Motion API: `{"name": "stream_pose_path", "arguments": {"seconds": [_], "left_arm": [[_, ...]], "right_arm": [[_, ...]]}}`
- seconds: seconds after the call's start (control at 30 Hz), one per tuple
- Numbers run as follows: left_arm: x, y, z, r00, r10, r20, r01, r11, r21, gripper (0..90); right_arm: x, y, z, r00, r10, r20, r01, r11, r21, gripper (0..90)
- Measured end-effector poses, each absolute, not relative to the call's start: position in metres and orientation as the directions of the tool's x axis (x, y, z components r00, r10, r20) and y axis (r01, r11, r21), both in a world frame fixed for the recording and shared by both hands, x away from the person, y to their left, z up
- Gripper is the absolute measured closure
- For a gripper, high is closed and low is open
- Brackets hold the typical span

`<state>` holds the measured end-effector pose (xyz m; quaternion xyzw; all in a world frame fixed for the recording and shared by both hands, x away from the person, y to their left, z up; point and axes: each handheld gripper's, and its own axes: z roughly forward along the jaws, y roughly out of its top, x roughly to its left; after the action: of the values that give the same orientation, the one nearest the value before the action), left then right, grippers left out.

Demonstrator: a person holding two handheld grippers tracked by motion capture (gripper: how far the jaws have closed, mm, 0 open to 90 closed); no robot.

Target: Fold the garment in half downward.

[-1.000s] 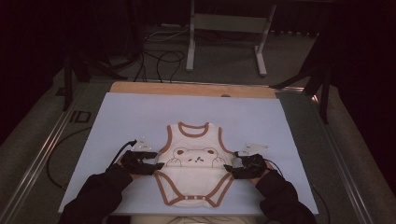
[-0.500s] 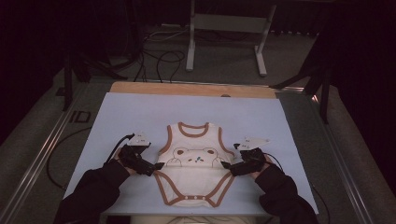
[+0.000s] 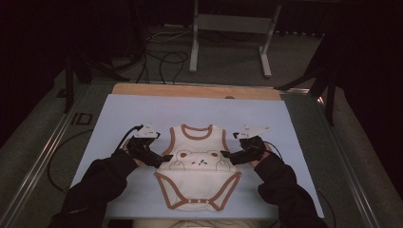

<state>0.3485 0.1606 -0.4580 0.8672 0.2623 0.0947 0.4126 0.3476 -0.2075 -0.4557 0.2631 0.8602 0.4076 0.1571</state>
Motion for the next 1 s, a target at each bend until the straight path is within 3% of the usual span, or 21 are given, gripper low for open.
{"name": "stream_pose_path", "arguments": {"seconds": [0.73,0.9,1.0], "left_arm": [[0.391,0.15,-0.469,0.84,0.541,-0.042,0.368,-0.512,0.776,0.7],[0.403,0.149,-0.472,0.841,0.522,-0.138,0.439,-0.512,0.738,2.4],[0.407,0.148,-0.475,0.852,0.505,-0.14,0.43,-0.522,0.737,3.4]], "right_arm": [[0.398,-0.195,-0.47,-0.824,0.566,0.019,0.372,0.517,0.771,11.5],[0.41,-0.194,-0.474,-0.822,0.568,0.029,0.388,0.522,0.759,14.1],[0.417,-0.194,-0.477,-0.824,0.566,0.035,0.394,0.528,0.752,17.4]]}}
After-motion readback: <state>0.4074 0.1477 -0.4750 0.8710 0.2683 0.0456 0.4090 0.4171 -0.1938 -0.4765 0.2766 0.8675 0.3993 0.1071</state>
